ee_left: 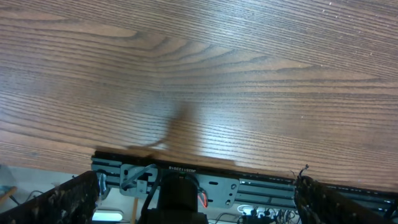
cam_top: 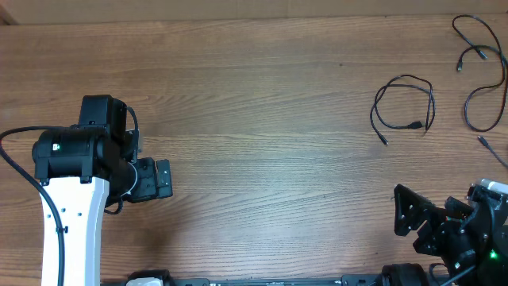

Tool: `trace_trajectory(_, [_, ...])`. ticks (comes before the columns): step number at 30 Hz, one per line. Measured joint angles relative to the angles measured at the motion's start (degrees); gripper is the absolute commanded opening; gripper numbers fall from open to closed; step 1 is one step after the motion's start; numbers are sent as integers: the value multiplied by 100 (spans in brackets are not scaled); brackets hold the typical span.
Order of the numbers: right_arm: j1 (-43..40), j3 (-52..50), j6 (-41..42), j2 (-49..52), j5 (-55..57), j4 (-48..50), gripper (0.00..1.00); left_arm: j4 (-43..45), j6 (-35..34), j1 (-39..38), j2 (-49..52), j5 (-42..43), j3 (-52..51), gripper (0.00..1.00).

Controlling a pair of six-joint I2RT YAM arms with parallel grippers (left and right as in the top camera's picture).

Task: Untangle cables
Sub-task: 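Release the small cable at upper right and retract the right gripper down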

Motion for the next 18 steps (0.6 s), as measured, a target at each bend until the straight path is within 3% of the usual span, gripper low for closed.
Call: trace_trajectory(18, [0,-74,0,0,-44,0,100,2,0,0,0,0,0,100])
